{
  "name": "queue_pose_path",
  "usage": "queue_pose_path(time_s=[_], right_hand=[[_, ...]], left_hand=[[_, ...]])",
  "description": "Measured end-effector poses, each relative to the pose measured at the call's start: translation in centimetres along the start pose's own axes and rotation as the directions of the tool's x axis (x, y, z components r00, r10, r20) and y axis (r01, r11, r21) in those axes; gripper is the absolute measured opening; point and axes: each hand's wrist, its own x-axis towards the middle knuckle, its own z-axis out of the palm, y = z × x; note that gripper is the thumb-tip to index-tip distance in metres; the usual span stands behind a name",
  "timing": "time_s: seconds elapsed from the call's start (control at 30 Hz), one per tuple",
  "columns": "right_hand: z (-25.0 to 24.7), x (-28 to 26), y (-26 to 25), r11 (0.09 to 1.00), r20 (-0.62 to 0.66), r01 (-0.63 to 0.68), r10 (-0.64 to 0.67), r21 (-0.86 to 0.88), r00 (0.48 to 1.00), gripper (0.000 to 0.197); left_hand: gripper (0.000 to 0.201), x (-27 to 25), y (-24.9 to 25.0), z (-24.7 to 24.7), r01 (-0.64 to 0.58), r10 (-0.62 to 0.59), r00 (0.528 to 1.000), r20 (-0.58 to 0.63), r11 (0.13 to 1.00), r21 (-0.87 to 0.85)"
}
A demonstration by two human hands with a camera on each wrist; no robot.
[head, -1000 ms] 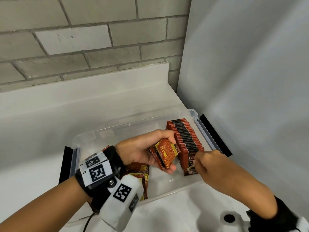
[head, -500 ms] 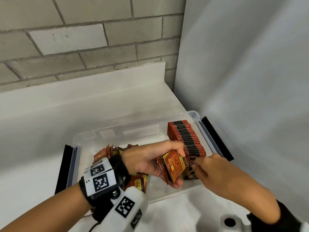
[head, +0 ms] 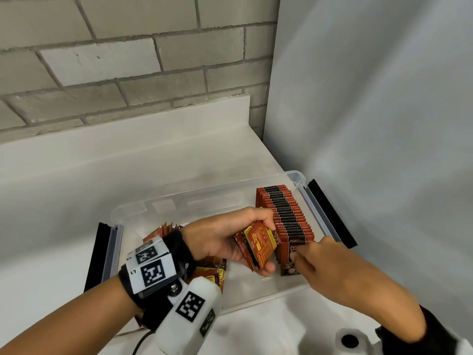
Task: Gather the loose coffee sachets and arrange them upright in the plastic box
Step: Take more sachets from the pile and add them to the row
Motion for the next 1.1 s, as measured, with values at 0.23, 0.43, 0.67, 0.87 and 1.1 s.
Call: queue_pose_path(time_s=[0.23, 0.43, 0.67, 0.87, 1.1], right_hand=[[0.7, 1.2, 0.4, 1.0, 0.018, -0.03, 0.03, 0.005, 0.999, 0.035], [0.3, 0.7, -0.1, 0.998, 0.031, -0.038, 0.036, 0.057, 0.999, 0.039], [0.0, 0.3, 0.4, 0.984, 0.002, 0.015, -0.016, 0.175, 1.0, 0.039], [-0.6, 1.4, 0.5, 0.837, -0.323, 0.191, -0.018, 0.513, 0.946, 0.022], [0.9, 3.5, -0.2, 0.562, -0.514, 0.387, 0.081, 0.731, 0.854, 0.035]], left_hand=[[0.03, -1.3, 2.2, -2.6, -0.166, 0.164, 0.985, -0.045, 0.985, -0.046], [0.039, 0.1, 2.8, -4.1, -0.339, 0.327, 0.936, -0.132, 0.936, -0.09], [0.037, 0.7, 2.0, -4.3, -0.414, 0.395, 0.905, -0.157, 0.902, -0.124], [0.035, 1.2, 1.4, -3.4, -0.455, 0.454, 0.89, -0.046, 0.874, -0.171], [0.041, 1.1, 1.2, -2.3, -0.494, 0.506, 0.861, 0.045, 0.855, -0.156]])
